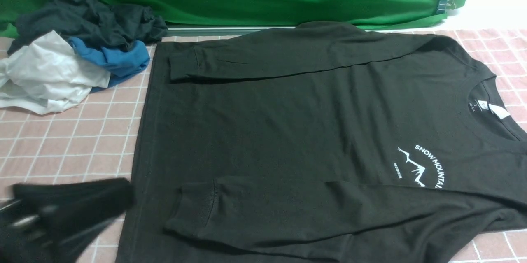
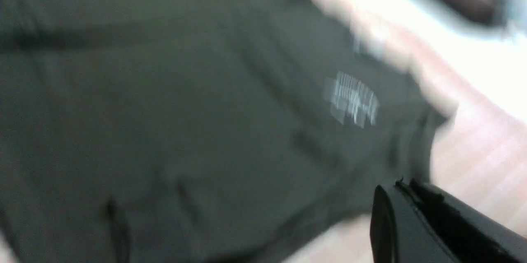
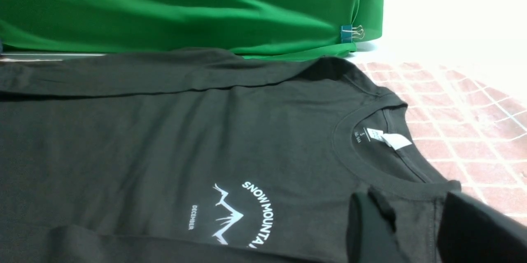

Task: Fold a long-sleeved shirt over a pink coffee tablecloth.
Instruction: 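Grasp the left edge of the dark T-shirt lying flat on the table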

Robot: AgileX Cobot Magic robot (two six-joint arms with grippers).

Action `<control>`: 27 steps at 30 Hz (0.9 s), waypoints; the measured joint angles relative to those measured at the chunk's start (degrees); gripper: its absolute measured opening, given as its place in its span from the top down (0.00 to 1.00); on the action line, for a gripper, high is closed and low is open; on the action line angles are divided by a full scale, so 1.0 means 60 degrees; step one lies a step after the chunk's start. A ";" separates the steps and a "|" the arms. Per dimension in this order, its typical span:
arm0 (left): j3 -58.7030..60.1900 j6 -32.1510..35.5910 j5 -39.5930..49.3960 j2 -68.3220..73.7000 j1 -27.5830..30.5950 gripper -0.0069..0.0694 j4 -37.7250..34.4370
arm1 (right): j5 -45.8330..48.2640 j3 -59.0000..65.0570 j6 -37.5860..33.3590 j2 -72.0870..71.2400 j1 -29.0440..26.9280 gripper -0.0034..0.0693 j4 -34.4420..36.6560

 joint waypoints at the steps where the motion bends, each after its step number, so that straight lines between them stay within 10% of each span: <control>1: -0.0253 0.0042 0.0143 0.0596 0.0000 0.88 0.0327 | 0.0000 0.0000 0.0000 0.0000 0.0000 0.62 0.0000; 17: -0.0793 0.2467 -0.0689 0.5705 -0.1028 0.88 0.0134 | -0.0225 0.0000 0.0145 0.0000 0.0000 0.62 0.0053; 27: -0.1152 0.2203 -0.0531 0.5705 -0.3199 0.88 0.0599 | -0.2750 0.0000 0.4758 0.0000 0.0000 0.62 0.0994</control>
